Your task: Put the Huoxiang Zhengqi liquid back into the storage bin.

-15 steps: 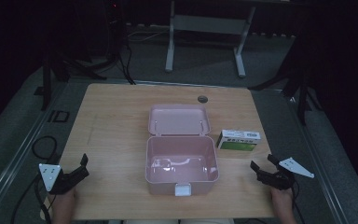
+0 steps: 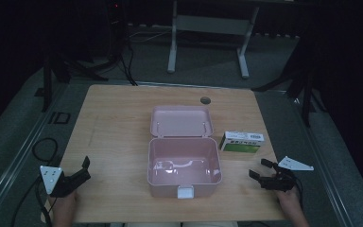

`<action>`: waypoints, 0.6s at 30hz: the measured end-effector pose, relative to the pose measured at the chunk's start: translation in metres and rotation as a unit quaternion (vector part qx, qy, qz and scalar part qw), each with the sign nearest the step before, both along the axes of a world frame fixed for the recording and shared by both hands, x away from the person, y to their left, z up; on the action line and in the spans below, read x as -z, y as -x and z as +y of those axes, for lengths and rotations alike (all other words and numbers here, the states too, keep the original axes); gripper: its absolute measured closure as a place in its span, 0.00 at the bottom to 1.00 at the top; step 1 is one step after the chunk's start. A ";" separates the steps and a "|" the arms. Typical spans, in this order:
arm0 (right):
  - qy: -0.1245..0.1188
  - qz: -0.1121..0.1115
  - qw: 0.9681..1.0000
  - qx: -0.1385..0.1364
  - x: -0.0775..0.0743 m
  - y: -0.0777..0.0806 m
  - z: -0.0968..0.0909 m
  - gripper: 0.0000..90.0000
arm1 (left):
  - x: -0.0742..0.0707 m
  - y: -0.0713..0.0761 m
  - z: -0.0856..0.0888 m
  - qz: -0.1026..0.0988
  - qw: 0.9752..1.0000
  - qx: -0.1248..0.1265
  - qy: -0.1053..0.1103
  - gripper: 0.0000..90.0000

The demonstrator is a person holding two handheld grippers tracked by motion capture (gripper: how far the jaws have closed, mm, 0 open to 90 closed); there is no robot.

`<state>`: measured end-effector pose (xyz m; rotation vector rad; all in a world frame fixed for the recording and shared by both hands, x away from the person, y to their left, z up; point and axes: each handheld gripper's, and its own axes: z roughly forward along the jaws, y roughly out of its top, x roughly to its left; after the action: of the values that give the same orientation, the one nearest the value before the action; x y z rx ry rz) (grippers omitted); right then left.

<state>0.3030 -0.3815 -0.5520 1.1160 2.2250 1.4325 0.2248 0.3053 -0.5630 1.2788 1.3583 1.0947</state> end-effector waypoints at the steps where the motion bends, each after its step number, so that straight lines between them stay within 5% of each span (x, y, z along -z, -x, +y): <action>1: 0.009 0.010 1.000 -0.012 -0.001 -0.002 0.001 0.15 | 0.000 0.000 0.000 0.001 1.000 0.000 0.001 0.03; 9: 0.068 0.034 0.993 -0.091 -0.016 -0.011 0.009 0.15 | 0.000 -0.001 0.000 0.002 1.000 0.007 0.004 0.03; 12: 0.131 0.058 0.978 -0.151 -0.023 -0.015 0.018 0.15 | 0.000 -0.001 0.000 0.004 1.000 0.009 0.003 0.03; 13: 0.131 0.058 0.978 -0.151 -0.023 -0.015 0.018 0.15 | 0.000 -0.001 0.000 0.004 1.000 0.010 0.003 0.03; 14: 0.171 0.069 0.965 -0.186 -0.027 -0.016 0.024 0.15 | 0.000 0.000 0.000 0.003 1.000 0.009 0.002 0.03; 16: 0.179 0.070 0.963 -0.190 -0.028 -0.016 0.026 0.15 | 0.000 -0.001 0.000 0.003 1.000 0.010 0.003 0.03; 17: 0.207 0.078 0.951 -0.215 -0.031 -0.016 0.031 0.15 | 0.000 -0.001 0.000 0.003 1.000 0.011 0.003 0.03; 18: 0.207 0.078 0.951 -0.215 -0.031 -0.016 0.031 0.15 | 0.000 -0.001 0.000 0.003 1.000 0.011 0.003 0.03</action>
<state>0.3195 -0.3502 -0.5212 0.6498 2.8331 0.9504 0.2254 0.3051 -0.5634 1.2900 1.3477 1.0718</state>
